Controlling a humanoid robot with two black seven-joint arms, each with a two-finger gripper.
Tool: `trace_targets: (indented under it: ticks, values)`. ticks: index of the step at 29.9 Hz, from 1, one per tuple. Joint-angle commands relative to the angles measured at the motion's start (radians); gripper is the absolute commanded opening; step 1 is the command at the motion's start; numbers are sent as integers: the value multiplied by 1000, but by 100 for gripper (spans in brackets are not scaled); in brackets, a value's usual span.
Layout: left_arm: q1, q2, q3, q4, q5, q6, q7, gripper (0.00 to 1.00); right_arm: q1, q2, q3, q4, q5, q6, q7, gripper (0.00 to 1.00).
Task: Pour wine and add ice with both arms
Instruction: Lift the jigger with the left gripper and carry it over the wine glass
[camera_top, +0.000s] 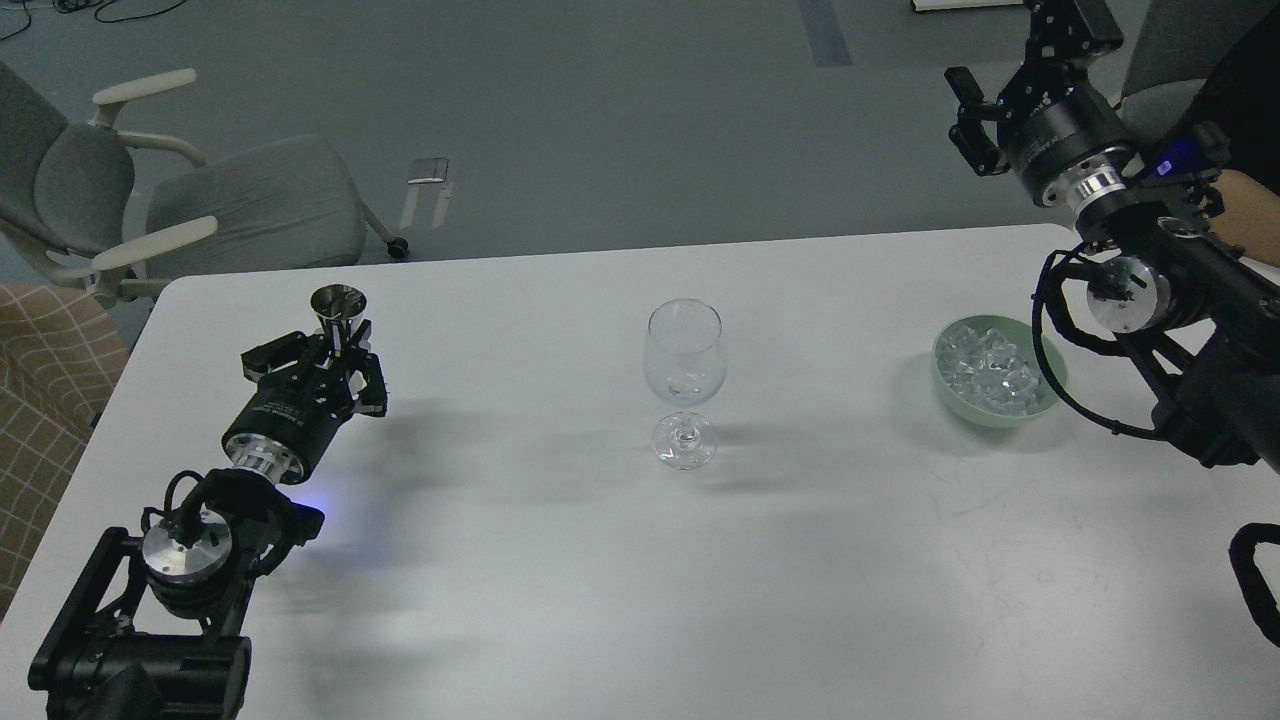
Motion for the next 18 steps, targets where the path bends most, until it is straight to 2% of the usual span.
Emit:
trace_targets:
  ticks: [1,7,11,18]
  values:
    - [-10,9,1,-64,1,38,38,0,-2,2,0,0,0,0,0,100]
    - [-2,-3,8,-207,3,105,61,0,-3,3,0,0,0,0,0,100]
    - [-10,4,82,-293,7,157,69,0,-5,3,0,0,0,0,2,100]
    - [-45,-13,160,-340,9,217,69,0,-6,3,0,0,0,0,0,100]
